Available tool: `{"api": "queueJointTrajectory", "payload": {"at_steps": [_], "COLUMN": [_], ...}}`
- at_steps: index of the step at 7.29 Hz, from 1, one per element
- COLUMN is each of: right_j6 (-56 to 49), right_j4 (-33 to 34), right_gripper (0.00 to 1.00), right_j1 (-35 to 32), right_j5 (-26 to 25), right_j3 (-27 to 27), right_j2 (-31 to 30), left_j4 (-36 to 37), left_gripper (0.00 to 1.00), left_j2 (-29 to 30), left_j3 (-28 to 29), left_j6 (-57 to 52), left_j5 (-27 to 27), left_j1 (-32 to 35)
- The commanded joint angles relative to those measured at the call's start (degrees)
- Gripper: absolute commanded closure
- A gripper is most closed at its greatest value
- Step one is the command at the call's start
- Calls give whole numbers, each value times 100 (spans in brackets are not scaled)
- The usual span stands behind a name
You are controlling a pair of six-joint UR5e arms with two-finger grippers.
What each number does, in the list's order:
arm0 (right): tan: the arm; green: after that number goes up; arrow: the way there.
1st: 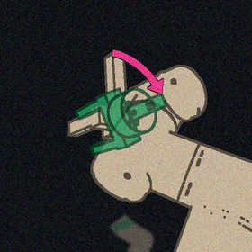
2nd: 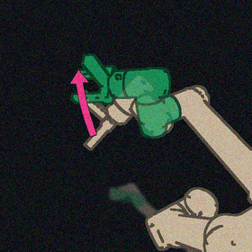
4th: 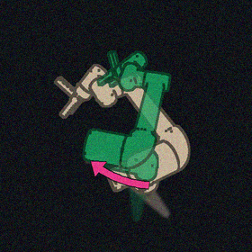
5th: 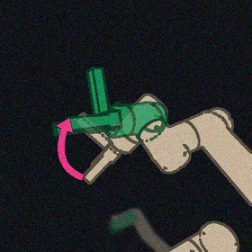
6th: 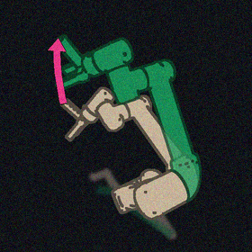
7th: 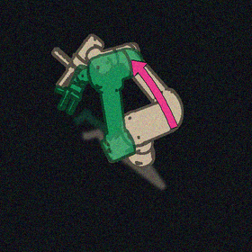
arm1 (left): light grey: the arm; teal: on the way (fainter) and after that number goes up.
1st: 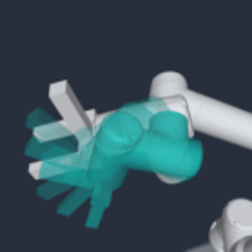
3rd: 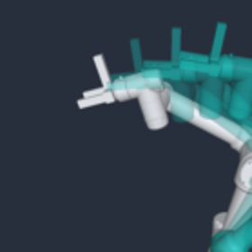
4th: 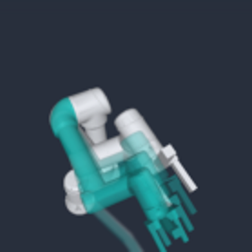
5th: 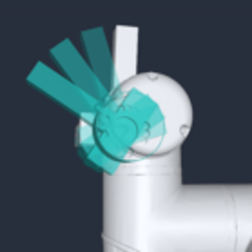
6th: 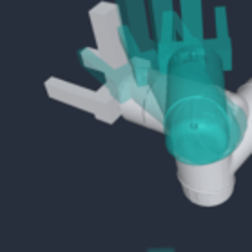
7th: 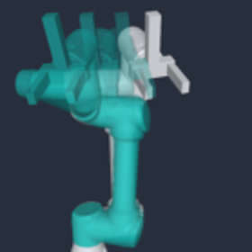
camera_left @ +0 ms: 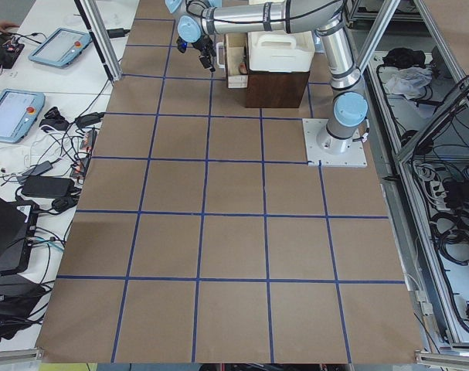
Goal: Put scissors in drawer and close it
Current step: 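Push the drawer shut with the left gripper, away from the robot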
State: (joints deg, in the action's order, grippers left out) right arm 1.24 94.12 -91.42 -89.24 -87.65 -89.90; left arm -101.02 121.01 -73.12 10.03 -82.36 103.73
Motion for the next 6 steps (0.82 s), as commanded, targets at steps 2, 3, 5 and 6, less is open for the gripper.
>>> {"api": "queueJointTrajectory", "payload": {"at_steps": [2,3,5,6], "right_j6": [43,43,52,52], "right_j4": [1,1,-8,-8], "right_gripper": [0,0,0,0], "right_j1": [-8,-8,1,-8], "right_j5": [-181,-181,-181,-172], "right_j3": [-6,-6,-6,-6], "right_j2": [-19,-10,-10,-10], "left_j4": [-382,-557,-594,-681], "left_gripper": [0,0,0,0], "left_j2": [-104,-130,-183,-201], "left_j3": [-80,-132,-238,-247], "left_j6": [270,297,525,526], "left_j5": [27,27,36,27], "left_j1": [-29,-46,-46,-46]}}
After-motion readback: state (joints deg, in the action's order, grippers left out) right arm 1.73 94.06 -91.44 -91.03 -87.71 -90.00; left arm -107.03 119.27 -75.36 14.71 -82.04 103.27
